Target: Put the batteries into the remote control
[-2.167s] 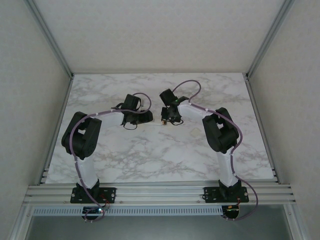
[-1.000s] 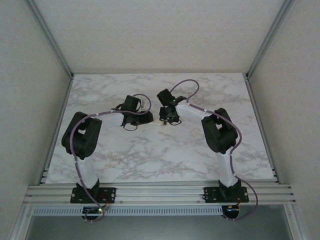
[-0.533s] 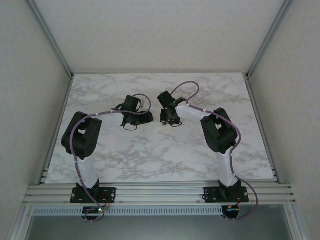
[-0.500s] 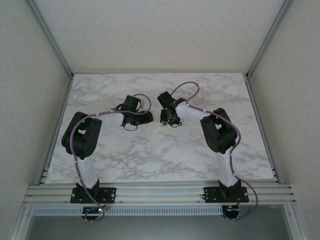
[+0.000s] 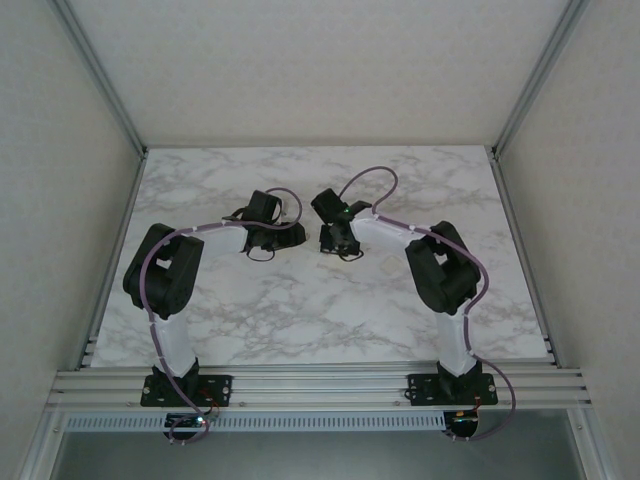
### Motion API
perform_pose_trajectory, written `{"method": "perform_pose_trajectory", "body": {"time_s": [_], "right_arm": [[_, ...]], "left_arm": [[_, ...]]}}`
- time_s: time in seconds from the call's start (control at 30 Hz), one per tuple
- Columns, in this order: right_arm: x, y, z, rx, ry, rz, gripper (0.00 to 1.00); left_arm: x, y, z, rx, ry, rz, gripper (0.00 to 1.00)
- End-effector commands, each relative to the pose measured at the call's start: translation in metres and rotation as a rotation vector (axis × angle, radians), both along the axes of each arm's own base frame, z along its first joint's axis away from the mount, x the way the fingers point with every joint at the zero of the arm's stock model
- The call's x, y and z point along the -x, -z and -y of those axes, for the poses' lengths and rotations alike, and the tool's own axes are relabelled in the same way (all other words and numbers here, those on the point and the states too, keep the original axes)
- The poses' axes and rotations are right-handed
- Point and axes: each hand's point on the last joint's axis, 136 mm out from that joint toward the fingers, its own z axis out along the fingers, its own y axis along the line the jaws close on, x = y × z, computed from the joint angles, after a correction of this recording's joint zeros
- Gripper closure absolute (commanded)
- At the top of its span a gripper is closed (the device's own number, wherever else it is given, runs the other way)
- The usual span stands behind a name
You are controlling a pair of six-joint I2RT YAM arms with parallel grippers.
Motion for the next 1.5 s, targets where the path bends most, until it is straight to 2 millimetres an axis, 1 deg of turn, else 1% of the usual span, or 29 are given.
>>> {"method": "perform_pose_trajectory", "body": {"time_s": [0.0,0.07,0.23,0.4,0.63,0.7,0.8,0.93,1.0,1.13,1.27,1.37,1.47], "right_arm": [[-0.009,-0.031,0.004,-0.019,0.019,0.047,0.79],[-0.014,-0.029,0.004,-0.012,0.029,0.044,0.74],[-0.023,-0.017,-0.002,-0.028,0.038,0.019,0.73],[-0.026,-0.006,-0.007,-0.027,0.037,0.001,0.79],[-0.022,0.006,-0.006,-0.012,0.043,-0.03,0.86],[-0.02,0.011,-0.004,-0.008,0.053,-0.046,0.87],[-0.014,0.018,-0.002,-0.007,0.071,-0.07,0.87],[-0.011,0.023,-0.001,-0.009,0.097,-0.093,0.88],[-0.008,0.026,-0.003,-0.022,0.105,-0.117,0.88],[-0.002,0.036,-0.006,-0.041,0.131,-0.176,0.88],[0.002,0.047,-0.003,-0.041,0.15,-0.217,0.89],[0.002,0.048,-0.001,-0.038,0.147,-0.221,0.89],[0.0,0.045,0.0,-0.043,0.141,-0.219,0.88]], "left_arm": [[0.0,-0.006,-0.004,-0.002,-0.014,0.012,0.43],[0.0,-0.007,-0.004,-0.001,-0.014,0.016,0.43],[0.0,-0.008,-0.005,-0.005,-0.011,0.014,0.43],[-0.001,-0.009,-0.005,-0.006,-0.012,0.017,0.43],[-0.002,-0.009,-0.005,-0.005,-0.013,0.018,0.43],[-0.003,-0.013,-0.006,-0.004,-0.023,0.025,0.43],[-0.007,-0.026,-0.008,0.001,-0.035,0.05,0.42],[-0.016,-0.047,-0.014,-0.012,-0.061,0.089,0.36],[-0.021,-0.049,-0.017,-0.035,-0.068,0.087,0.34],[-0.031,-0.036,-0.016,-0.078,-0.054,0.049,0.31],[-0.038,-0.02,-0.006,-0.081,0.0,-0.001,0.29],[-0.037,-0.008,0.001,-0.069,0.045,-0.036,0.29],[-0.031,0.004,0.01,-0.045,0.096,-0.085,0.29]]}}
